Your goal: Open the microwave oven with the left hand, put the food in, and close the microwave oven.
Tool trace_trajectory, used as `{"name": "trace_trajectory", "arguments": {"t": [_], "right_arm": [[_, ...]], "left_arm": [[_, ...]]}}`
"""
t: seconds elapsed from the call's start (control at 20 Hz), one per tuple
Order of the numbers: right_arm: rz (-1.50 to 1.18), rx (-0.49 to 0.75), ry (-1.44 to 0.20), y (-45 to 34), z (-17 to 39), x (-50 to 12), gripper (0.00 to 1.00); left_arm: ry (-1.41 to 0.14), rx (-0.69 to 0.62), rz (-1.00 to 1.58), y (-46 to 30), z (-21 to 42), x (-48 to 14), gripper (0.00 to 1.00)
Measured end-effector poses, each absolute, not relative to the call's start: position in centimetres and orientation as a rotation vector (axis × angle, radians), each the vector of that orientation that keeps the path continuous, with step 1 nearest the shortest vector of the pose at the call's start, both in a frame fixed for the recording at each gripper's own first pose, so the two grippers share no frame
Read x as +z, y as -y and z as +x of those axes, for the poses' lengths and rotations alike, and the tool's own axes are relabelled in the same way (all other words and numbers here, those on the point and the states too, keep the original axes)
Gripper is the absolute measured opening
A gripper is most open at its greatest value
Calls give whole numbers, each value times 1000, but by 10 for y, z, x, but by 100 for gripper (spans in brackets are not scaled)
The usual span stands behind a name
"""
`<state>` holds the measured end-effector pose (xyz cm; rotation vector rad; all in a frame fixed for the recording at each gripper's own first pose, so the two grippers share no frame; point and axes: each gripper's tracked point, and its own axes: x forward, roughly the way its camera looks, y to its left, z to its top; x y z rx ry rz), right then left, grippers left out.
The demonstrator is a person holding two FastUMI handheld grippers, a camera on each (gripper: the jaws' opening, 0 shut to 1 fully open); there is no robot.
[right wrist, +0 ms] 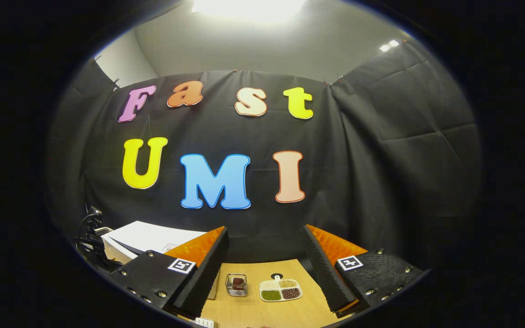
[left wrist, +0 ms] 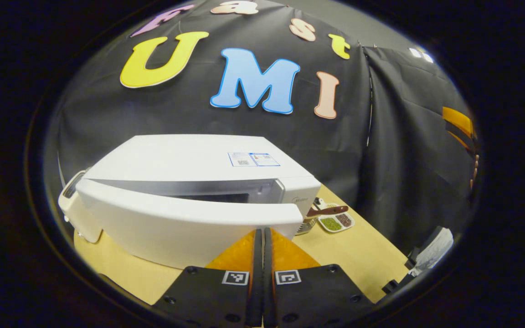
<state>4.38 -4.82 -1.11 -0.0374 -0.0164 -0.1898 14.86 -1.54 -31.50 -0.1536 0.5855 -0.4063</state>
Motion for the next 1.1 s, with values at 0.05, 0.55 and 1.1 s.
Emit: {"name": "trace_trajectory", "arguments": {"t": [0.05,0.55,1.1], "right_arm": [[-38,-191,17,49,44,-11,97],[-58,-218,9,65,47,-11,97],[-60,-198,7,61,53,-12,97]], "left_arm": [[-590,-401,-155,16,153,-316,7],[-606,-384,-211,26,190,-320,7],[-633,-359,-200,28,191,-327,7]]}}
